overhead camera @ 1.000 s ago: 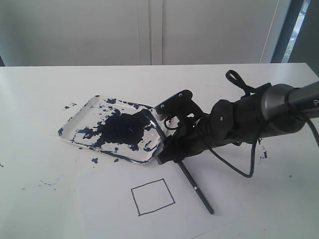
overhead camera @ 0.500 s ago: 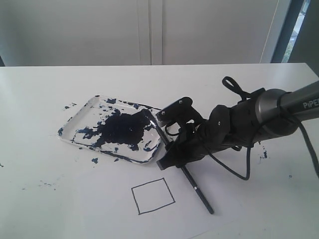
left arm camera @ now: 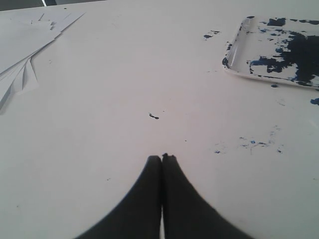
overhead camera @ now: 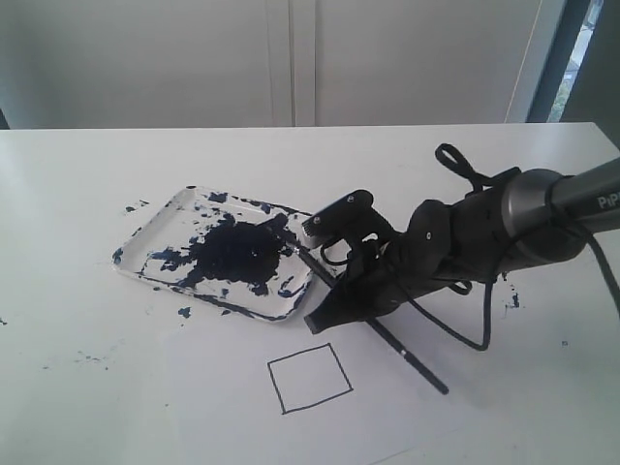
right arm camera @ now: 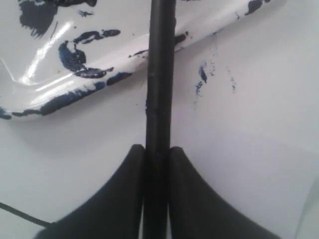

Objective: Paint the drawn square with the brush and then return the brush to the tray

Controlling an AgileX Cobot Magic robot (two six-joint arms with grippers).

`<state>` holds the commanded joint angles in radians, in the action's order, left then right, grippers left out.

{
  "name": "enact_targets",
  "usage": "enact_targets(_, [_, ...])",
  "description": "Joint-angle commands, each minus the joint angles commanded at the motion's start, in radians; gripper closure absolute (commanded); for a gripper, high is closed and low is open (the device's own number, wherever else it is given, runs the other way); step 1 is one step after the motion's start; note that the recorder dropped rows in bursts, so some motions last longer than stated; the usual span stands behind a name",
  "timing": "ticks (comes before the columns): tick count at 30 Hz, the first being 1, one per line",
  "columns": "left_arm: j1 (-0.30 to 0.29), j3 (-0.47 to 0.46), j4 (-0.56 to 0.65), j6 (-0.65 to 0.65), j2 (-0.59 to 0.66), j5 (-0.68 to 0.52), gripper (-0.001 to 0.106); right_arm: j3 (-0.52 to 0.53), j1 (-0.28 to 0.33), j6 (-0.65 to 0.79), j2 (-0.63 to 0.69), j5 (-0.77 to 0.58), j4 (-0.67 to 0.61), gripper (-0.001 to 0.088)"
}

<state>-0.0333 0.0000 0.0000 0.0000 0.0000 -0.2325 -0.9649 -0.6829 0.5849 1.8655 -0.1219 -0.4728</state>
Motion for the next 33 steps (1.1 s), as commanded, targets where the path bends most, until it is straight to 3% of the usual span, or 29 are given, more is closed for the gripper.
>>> enact_targets(6, [0.000,0.000,0.000,0.000,0.000,0.000,0.105,0.000,0.000,0.002,-0.119,-0.047,0.006,0.0868])
enact_targets(10, [0.000,0.000,0.000,0.000,0.000,0.000,0.105,0.000,0.000,0.002,-0.228,-0.199,0.076,0.0868])
enact_targets(14, [0.000,0.000,0.000,0.000,0.000,0.000,0.105,-0.002,-0.003,-0.142,-0.322,-0.369,0.248,0.0868])
enact_targets(17, [0.000,0.000,0.000,0.000,0.000,0.000,0.105,-0.025,-0.003,-0.300,-0.365,-0.537,0.402,0.0868])
enact_targets(19, [0.000,0.000,0.000,0.000,0.000,0.000,0.105,-0.062,-0.003,-0.400,-0.399,-0.734,0.522,0.0868])
enact_targets(20, [0.000,0.000,0.000,0.000,0.000,0.000,0.105,-0.084,-0.003,-0.412,-0.419,-0.842,0.551,0.0868])
enact_targets(24, [0.000,0.000,0.000,0.000,0.000,0.000,0.105,-0.135,-0.006,-0.410,-0.481,-1.044,0.554,0.0868])
enact_targets(26, [0.000,0.000,0.000,0.000,0.000,0.000,0.105,-0.145,-0.006,-0.406,-0.503,-1.095,0.554,0.0868])
enact_targets(33, [0.000,0.000,0.000,0.000,0.000,0.000,0.105,-0.145,-0.006,-0.406,-0.527,-1.083,0.514,0.0868])
